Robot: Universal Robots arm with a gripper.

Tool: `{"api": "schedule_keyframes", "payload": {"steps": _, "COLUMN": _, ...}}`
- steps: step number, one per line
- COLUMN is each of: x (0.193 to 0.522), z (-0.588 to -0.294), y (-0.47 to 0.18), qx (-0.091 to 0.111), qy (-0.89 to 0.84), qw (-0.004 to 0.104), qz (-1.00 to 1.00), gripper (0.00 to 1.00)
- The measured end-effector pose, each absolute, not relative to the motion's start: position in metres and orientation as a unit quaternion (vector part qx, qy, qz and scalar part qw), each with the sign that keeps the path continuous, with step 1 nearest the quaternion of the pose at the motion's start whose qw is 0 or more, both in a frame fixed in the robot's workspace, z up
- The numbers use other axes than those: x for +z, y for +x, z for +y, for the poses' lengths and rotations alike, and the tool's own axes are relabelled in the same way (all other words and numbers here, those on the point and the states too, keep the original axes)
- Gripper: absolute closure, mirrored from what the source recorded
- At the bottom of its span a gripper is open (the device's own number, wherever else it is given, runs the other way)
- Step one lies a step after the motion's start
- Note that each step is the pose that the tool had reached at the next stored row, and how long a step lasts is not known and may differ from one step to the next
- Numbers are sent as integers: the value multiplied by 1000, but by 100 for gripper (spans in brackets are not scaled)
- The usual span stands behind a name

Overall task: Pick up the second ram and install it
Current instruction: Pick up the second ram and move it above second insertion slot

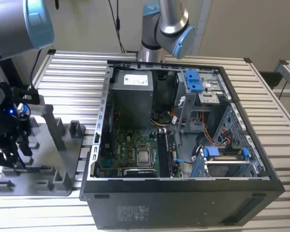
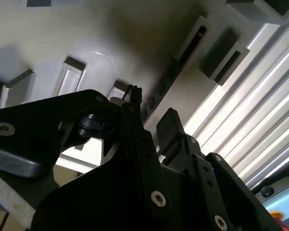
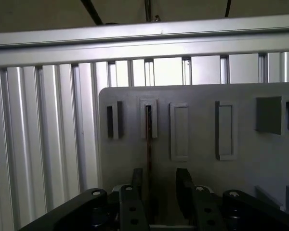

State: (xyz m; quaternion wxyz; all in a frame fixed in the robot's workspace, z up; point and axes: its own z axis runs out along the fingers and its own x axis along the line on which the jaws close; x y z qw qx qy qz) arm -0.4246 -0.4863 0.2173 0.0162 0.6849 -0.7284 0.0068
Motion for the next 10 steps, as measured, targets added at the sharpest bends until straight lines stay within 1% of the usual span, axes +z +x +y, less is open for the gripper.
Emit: {"api": "schedule_keyframes", "payload": {"steps": 10, "x": 201, "z": -494, "y": -425, "qx": 7, "qy": 693, "qw": 16, "qz": -721, "gripper": 58}}
